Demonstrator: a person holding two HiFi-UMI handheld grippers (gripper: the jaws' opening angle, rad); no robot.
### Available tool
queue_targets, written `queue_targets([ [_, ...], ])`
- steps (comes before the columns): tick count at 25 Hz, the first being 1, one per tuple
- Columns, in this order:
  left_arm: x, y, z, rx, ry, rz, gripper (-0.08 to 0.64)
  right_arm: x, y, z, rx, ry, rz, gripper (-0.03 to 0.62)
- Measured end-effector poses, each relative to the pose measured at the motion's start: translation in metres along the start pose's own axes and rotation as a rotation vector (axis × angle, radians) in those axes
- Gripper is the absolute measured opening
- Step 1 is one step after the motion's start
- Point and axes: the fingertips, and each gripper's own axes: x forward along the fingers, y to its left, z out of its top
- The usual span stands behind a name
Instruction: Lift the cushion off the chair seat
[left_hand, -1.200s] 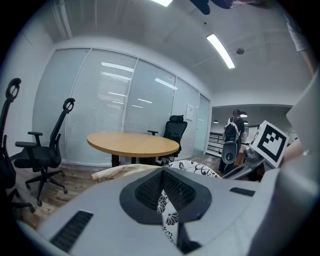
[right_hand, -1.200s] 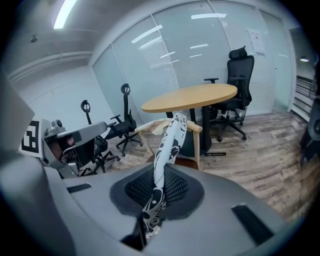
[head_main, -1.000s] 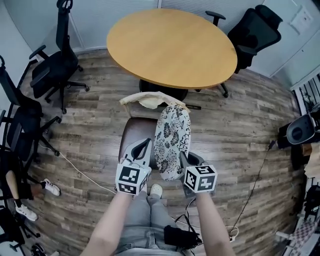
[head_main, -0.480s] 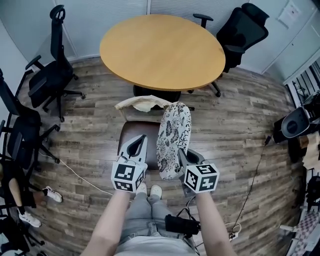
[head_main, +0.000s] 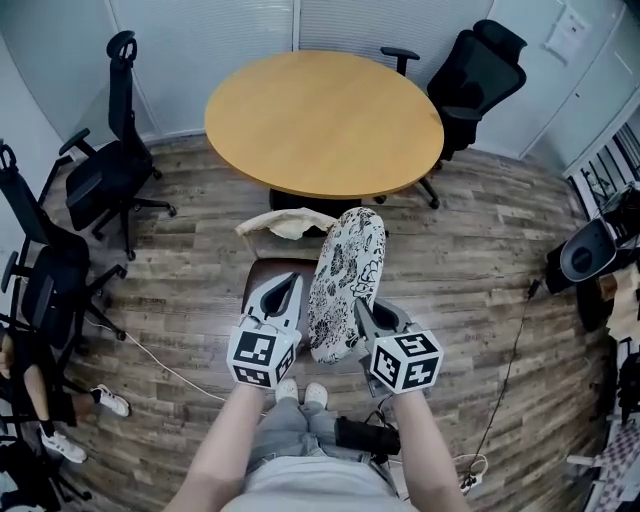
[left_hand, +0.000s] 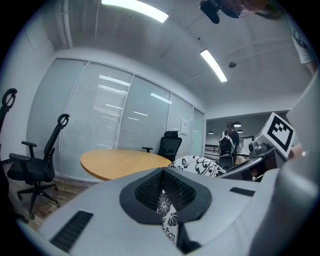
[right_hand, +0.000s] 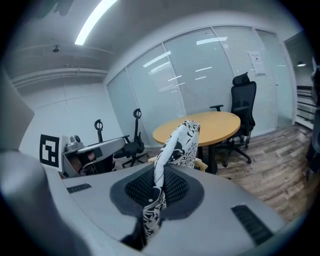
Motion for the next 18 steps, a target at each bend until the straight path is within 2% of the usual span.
queue_targets([
  [6,-0.002,0.0,0.022,-0.017,-0.037,0.006,-0.008,-0.008,0.016,0.031,-0.029,-0.058,0.025,0.037],
  [18,-0.009,-0.011,0.063,0.082,-0.108,-0.033,-0.008,-0.016,0.047,0.087,-0.174,-0.193,0.02,0.037],
])
